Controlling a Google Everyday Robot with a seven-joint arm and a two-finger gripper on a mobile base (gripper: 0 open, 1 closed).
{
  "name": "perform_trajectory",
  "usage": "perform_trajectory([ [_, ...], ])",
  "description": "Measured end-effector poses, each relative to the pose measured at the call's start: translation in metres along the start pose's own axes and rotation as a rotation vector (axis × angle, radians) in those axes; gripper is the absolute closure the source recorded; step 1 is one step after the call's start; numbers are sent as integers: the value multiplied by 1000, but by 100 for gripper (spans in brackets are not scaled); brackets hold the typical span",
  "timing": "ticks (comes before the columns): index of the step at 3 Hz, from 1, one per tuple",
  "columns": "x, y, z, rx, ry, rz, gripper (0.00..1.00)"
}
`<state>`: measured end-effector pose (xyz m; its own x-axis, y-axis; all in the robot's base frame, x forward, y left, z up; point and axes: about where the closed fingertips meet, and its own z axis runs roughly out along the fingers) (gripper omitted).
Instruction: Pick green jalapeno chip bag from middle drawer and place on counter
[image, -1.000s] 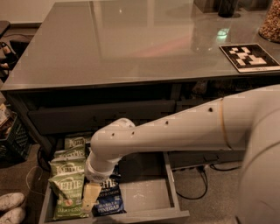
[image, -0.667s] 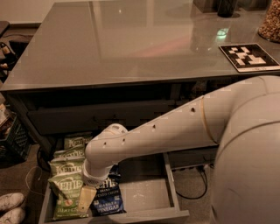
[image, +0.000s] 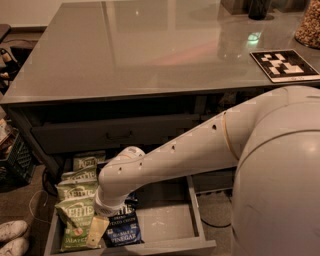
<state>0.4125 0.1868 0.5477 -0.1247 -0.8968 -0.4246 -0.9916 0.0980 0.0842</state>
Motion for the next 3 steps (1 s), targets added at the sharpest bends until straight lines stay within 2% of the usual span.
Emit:
perform_trajectory([
  [2,-18,-5,51,-67,-68,-3,0],
  [3,-19,-15,70,-78,-71,24,0],
])
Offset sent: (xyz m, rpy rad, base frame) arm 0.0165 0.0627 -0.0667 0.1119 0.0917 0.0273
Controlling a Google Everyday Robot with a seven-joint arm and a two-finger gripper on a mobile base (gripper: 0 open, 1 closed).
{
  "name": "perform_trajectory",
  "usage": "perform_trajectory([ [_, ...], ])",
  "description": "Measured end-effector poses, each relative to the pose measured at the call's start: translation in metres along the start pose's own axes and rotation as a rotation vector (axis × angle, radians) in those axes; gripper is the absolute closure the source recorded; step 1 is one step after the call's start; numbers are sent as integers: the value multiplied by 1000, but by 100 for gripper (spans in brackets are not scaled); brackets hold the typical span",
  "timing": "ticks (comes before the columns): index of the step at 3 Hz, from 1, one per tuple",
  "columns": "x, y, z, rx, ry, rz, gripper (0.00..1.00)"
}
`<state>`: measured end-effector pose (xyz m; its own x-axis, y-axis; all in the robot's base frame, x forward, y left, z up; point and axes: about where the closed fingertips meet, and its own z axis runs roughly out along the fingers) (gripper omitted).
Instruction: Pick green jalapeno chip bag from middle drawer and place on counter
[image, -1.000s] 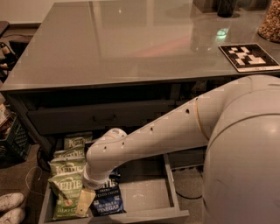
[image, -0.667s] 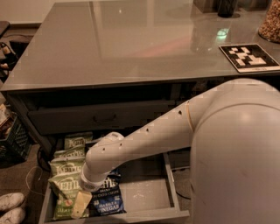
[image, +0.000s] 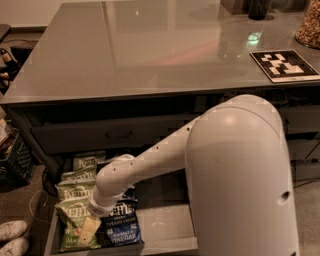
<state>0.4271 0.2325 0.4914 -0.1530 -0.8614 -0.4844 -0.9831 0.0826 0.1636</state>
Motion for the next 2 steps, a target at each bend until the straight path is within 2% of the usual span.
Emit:
perform_trajectory([
  [2,3,-20,14,15,9,34,0],
])
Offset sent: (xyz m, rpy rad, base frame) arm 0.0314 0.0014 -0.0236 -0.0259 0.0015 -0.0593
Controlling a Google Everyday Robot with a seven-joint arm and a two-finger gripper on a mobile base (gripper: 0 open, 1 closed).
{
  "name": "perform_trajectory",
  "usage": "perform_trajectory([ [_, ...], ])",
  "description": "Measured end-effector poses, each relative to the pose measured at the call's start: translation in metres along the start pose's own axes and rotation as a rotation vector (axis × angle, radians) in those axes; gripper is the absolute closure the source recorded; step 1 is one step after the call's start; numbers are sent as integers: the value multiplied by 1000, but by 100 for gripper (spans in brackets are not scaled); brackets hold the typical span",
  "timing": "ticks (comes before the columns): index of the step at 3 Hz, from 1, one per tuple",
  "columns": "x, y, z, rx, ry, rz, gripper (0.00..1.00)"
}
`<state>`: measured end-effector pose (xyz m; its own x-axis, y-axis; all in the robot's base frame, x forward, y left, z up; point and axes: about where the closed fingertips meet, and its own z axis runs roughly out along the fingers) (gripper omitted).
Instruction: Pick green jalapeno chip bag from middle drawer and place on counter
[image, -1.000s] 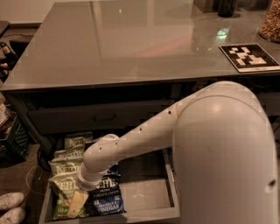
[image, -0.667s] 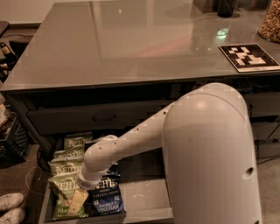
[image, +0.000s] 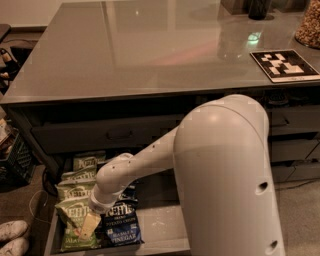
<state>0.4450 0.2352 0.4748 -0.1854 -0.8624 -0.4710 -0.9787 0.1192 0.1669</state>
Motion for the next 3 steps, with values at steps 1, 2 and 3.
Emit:
perform_trajectory([
  [1,2,-8,6,2,9,11,0],
  [2,4,-13,14,-7,15,23,1],
  [3,2,-14,21,-19,19,26,9],
])
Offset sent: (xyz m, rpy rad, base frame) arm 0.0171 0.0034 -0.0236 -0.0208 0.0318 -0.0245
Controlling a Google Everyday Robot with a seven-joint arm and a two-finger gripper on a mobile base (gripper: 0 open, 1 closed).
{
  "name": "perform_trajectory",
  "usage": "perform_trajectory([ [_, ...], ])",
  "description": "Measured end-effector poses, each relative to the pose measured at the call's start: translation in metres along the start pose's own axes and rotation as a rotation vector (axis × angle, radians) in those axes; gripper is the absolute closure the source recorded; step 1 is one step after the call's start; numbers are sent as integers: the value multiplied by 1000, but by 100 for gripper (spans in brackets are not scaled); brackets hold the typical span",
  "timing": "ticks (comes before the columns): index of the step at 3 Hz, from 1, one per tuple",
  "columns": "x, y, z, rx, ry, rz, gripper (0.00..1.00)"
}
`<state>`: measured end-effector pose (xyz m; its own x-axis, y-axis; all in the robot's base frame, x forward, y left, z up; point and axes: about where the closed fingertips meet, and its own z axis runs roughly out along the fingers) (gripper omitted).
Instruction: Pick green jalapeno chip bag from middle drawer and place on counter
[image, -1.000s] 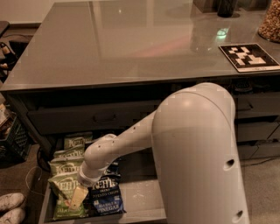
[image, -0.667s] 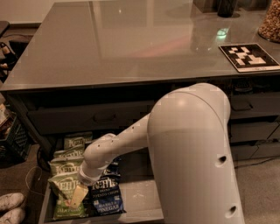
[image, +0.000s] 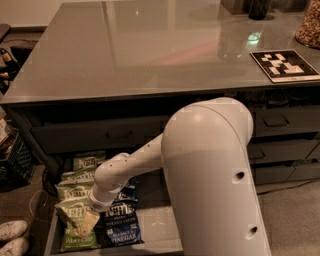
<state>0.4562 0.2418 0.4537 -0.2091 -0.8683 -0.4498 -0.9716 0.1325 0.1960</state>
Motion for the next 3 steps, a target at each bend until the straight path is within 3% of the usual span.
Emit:
perform_trajectory([
  [2,-10,6,18,-51,11,-4,21],
  [3,-10,7,18,-54,10,-5,13],
])
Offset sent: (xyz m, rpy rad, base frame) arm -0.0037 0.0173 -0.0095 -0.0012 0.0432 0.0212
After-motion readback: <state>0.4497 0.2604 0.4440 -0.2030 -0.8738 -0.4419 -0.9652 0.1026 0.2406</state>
